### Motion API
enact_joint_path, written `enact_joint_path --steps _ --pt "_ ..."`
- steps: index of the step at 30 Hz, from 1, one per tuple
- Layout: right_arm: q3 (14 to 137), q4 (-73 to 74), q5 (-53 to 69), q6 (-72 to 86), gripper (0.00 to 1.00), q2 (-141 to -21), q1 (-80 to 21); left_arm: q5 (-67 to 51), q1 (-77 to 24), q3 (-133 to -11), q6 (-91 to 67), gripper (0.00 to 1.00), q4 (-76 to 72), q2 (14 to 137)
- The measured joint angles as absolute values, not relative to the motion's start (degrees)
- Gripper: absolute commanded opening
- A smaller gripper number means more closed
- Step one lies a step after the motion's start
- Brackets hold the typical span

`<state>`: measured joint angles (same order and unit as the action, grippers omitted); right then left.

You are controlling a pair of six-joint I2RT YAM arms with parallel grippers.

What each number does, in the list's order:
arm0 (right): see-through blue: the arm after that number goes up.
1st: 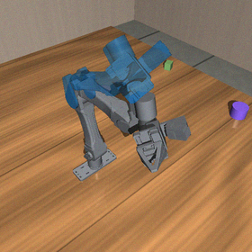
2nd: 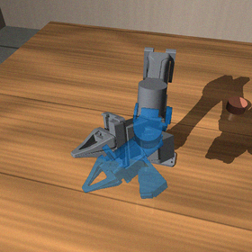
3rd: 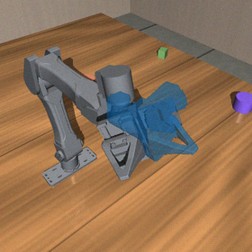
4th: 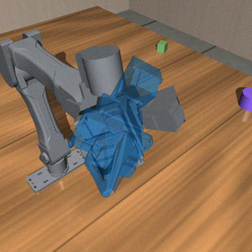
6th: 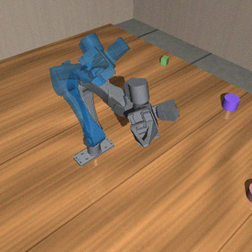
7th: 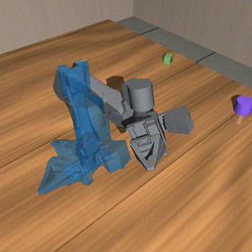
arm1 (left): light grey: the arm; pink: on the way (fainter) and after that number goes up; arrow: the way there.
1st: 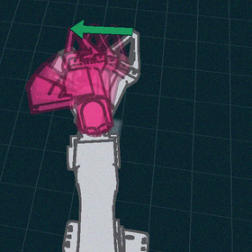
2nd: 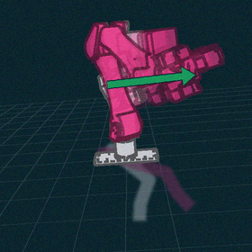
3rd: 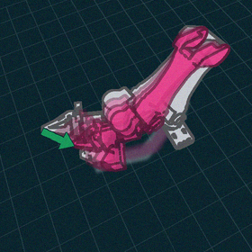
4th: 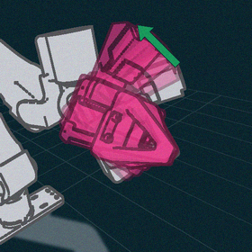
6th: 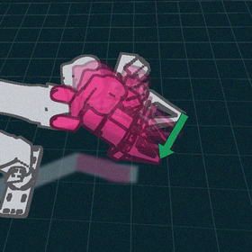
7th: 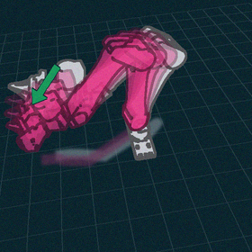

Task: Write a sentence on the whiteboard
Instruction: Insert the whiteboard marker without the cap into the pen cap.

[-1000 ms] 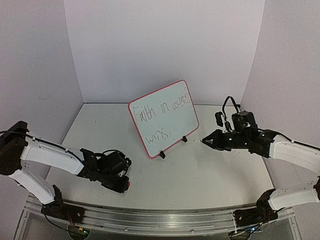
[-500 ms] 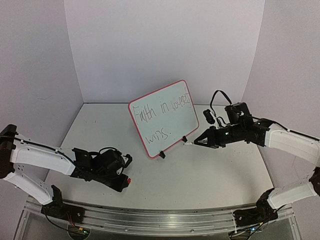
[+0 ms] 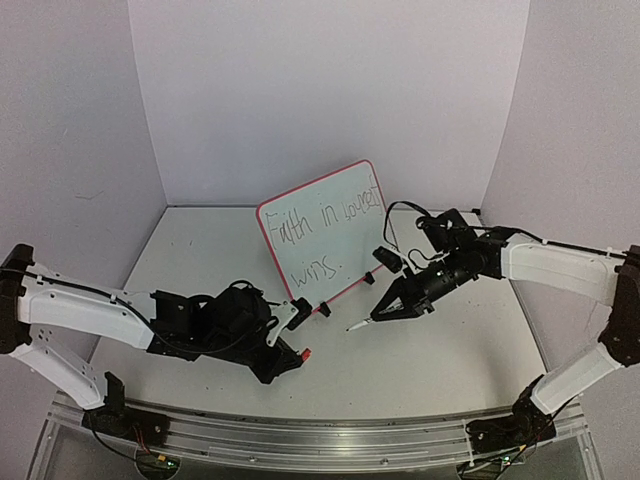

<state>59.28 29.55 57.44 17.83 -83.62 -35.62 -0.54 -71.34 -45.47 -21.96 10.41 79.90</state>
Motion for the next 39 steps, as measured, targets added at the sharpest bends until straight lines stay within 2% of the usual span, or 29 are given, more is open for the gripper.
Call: enact_joint_path --steps 11,39 --pt "59.9 30.6 65.3 17.0 0.00 -87.1 -39.2 -2.8 -75.8 -46.2 -19.5 0.00 6.5 81.2" --pt "61.8 30.7 66.3 15.7 0.00 -93.3 -42.0 -1.3 -77.3 -46.1 -20.0 0.00 3.9 81.2"
